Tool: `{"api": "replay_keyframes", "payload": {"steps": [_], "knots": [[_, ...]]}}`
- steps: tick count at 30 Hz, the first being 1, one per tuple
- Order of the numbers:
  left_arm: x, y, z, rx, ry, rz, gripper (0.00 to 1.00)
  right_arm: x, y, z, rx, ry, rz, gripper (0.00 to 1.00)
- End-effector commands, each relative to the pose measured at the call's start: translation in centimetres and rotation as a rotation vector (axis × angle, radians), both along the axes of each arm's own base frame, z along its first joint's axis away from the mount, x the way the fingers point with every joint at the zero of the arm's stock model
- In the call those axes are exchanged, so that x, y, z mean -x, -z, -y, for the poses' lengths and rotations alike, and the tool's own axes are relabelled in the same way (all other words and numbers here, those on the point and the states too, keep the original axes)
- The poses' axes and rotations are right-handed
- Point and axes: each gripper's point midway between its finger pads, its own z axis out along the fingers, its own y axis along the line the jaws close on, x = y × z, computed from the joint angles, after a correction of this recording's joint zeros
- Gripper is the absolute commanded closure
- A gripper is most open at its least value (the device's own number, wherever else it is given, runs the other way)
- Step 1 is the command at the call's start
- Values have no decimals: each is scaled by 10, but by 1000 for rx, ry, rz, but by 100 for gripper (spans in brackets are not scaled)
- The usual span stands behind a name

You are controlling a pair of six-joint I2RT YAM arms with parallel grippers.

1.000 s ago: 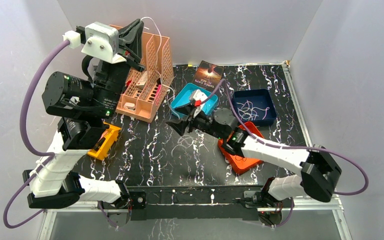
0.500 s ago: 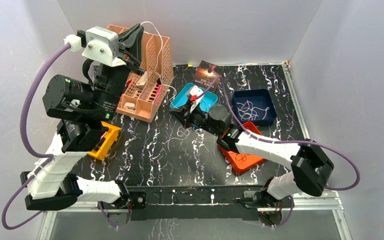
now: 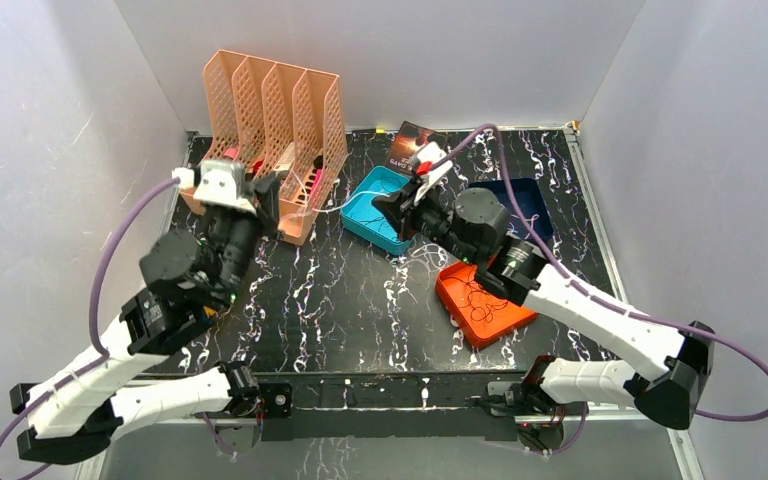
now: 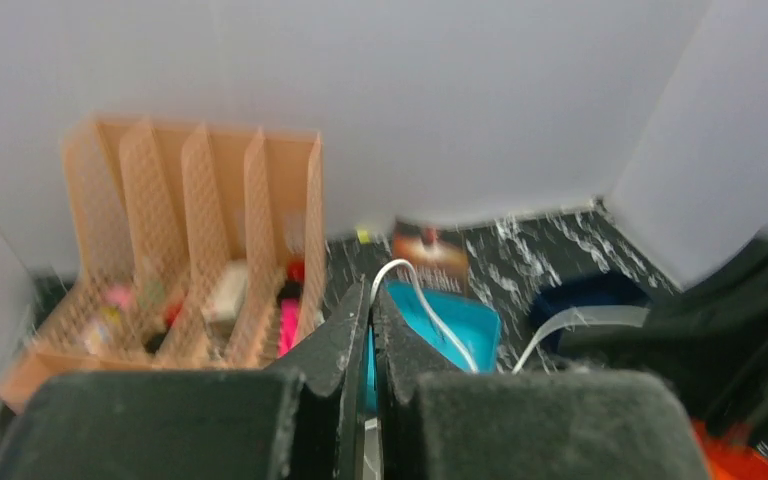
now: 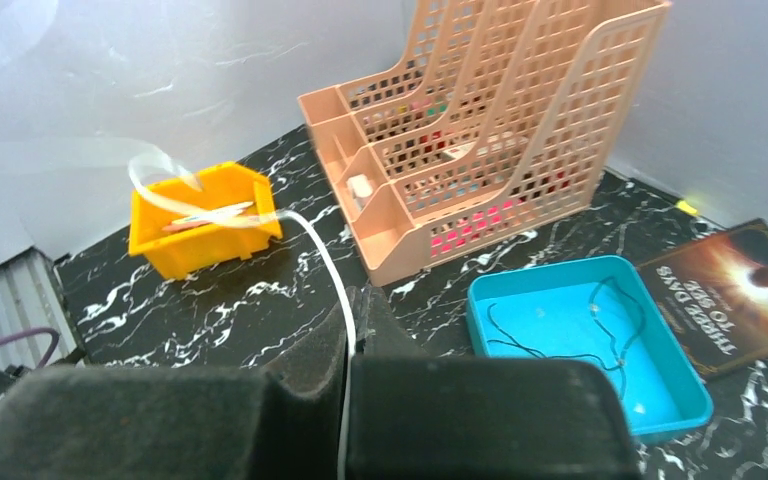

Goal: Untangle the cables

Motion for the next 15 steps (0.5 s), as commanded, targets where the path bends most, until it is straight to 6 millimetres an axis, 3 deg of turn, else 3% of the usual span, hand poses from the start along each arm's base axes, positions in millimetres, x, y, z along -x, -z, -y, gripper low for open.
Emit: {"api": "replay_keyframes", "payload": {"steps": [1,3,7,15], "knots": [[7,85,-2,236,-10,-227,100,-5,-34,30,2,124,-17,100],[9,121,8,277,12,-304,100,-6,-40,36,-1,152,-24,100],[11,168,35,320,82,-399,100,-9,-53,47,-36,204,-7,100],[3,209,94,245,198,-489,97,-16,-75,61,-89,282,26,100]]}}
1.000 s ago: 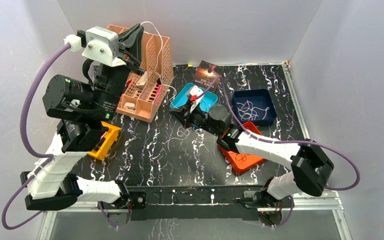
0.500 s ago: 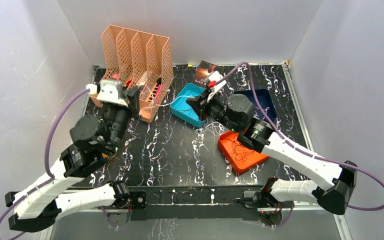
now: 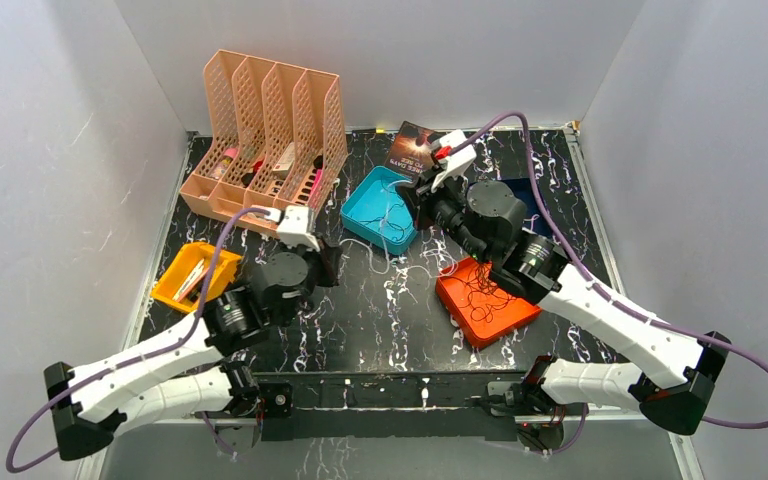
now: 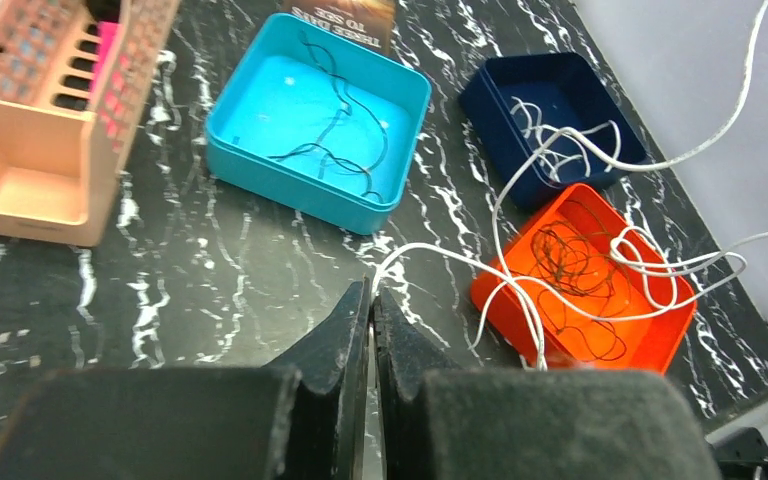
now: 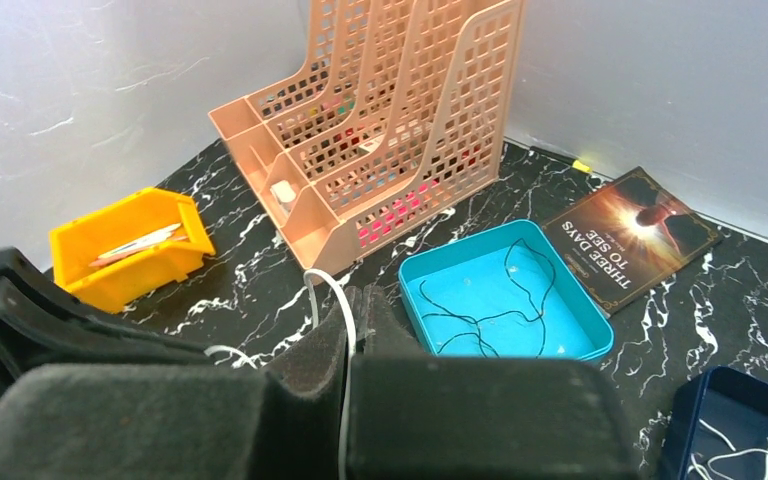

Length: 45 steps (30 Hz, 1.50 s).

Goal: Untangle the cables

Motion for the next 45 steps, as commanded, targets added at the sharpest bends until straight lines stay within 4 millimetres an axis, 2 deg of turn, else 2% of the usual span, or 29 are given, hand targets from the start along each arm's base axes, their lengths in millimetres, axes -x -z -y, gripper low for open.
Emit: {"api": "replay_keyframes", "payload": {"steps": [1,3,9,14,19,24,29,31,36,41,45], "knots": [[-2,-7,41,109,97,-12,95,-2,-50,20,-120,79,69,100],[-3,-2,55,106,143,-20,91,-1,-55,23,-148,88,72,100],[-5,10,89,75,245,-44,65,-5,-69,43,-206,181,75,100],[-10,16,98,17,269,-50,52,-15,-79,67,-178,312,104,100],[-23,19,85,-26,234,-62,48,-27,-85,90,-101,432,147,100],[-53,26,60,-2,192,-144,46,-47,-87,111,-67,516,156,100],[-86,14,43,-52,142,-126,43,-83,-69,135,-63,539,102,100],[-100,4,41,-60,127,-104,42,-95,-65,147,-71,566,102,100],[-135,-5,33,-48,92,-90,41,-126,-50,175,-73,632,78,100],[-166,-2,33,-50,83,-93,40,-150,-38,203,-83,693,73,100],[-177,12,32,-60,87,-113,40,-165,-27,229,-88,739,71,100]]}}
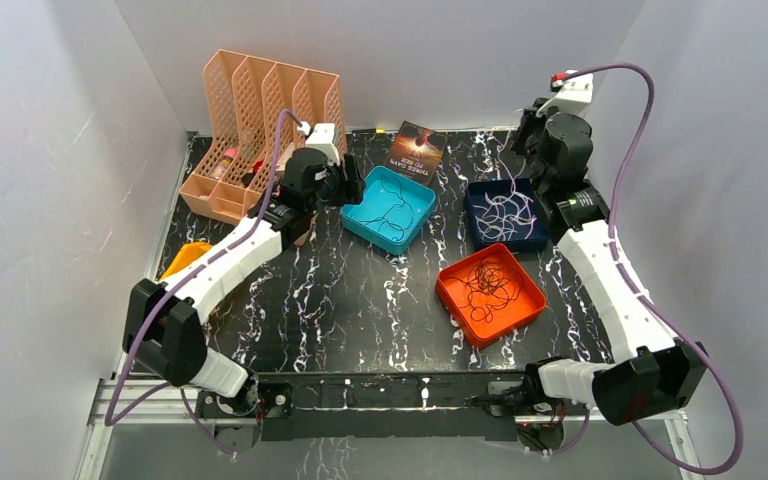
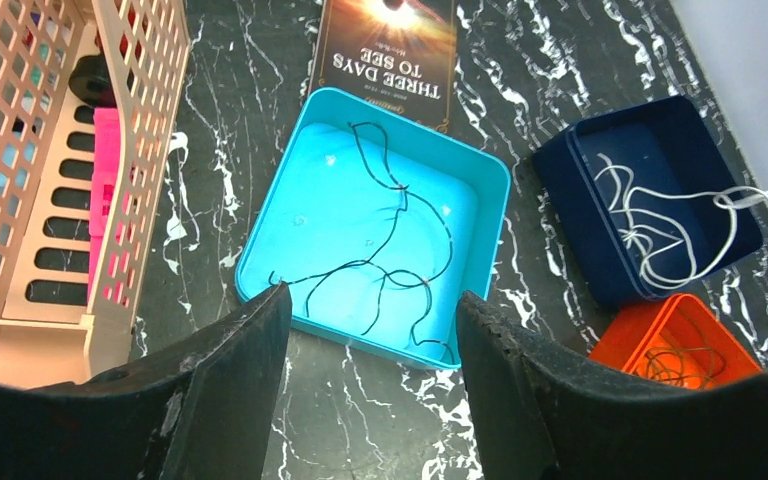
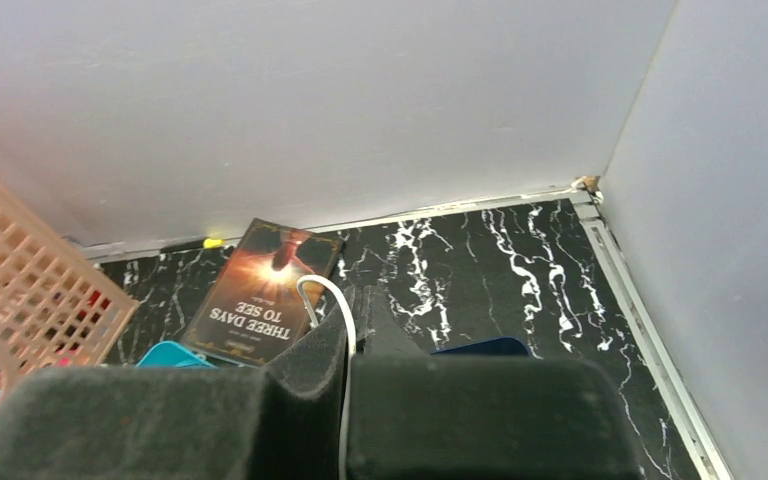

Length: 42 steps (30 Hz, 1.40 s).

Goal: Untangle the cables

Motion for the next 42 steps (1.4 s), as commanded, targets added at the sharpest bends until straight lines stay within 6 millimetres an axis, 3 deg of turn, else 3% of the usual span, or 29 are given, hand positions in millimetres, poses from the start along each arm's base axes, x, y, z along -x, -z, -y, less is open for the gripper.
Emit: {"api": "replay_keyframes", "payload": {"steps": [1,10,15,29,42], "knots": [[-9,-8,3,14,39,28,40,-15,-12,16,-48,8,81,100],[-3,13,-11,-62,38,25,38,-39,21,38,-58,27,30,100],[-2,15,-21,-103,16,35,37,-53,44,41,-49,24,-5,100],[-3,20,-22,-116,15,31,36,-87,111,49,-33,-8,-97,100],[-4,23,-23,-119,13,20,35,-102,132,5,-120,-271,-99,98]]}}
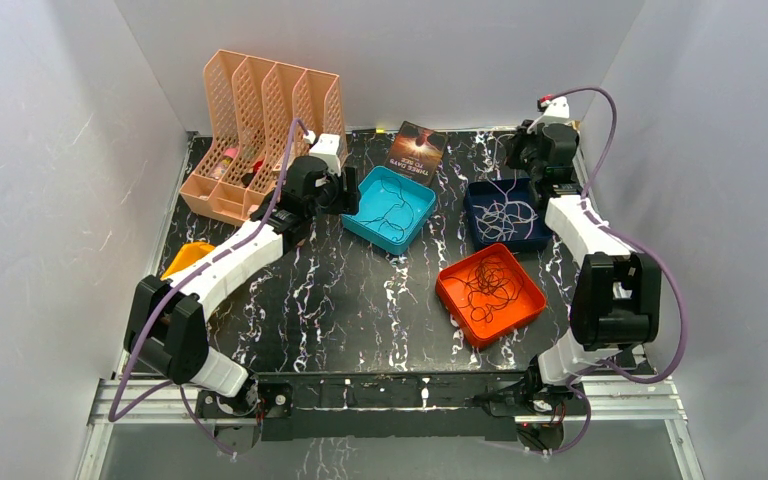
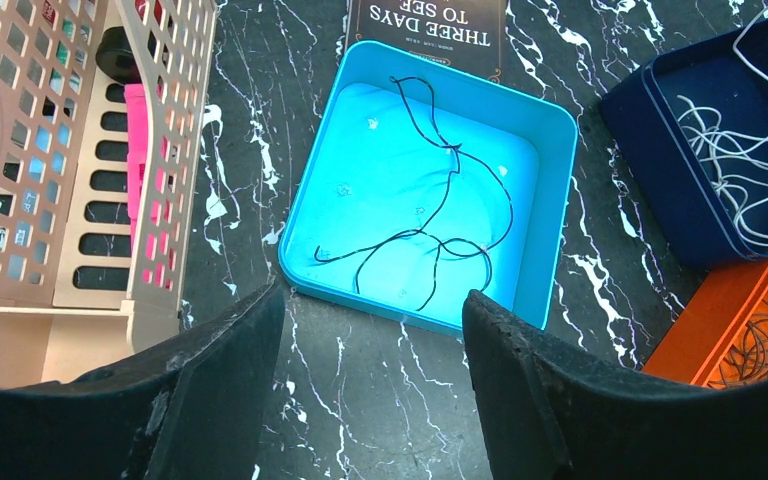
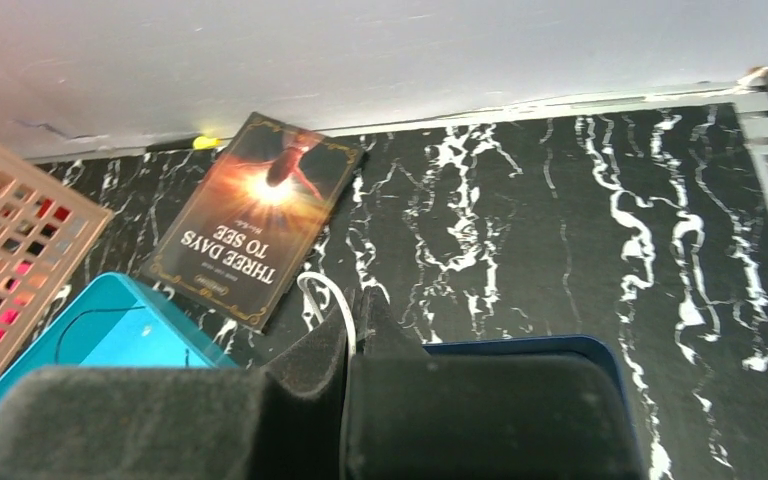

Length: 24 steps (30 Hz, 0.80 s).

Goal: Untangle the cables

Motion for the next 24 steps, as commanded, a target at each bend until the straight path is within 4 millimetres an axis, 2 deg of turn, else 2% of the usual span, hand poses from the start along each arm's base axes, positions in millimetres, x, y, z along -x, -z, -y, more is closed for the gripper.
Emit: {"api": "replay_keyframes", "payload": {"steps": [1,9,18,24], "knots": [[1,-16,-6,13,-8,38,35,-5,-21,-19,-43,-112,79,98],[1,-14,-6,12,-6,33,35,-3,-1,-19,-79,-123,22,97],[0,-14,-7,12,-9,33,35,-1,-7,-45,-192,-256,-9,97],[0,-15,-6,12,-6,33,35,1,-2,-46,-204,-258,-28,95]]}}
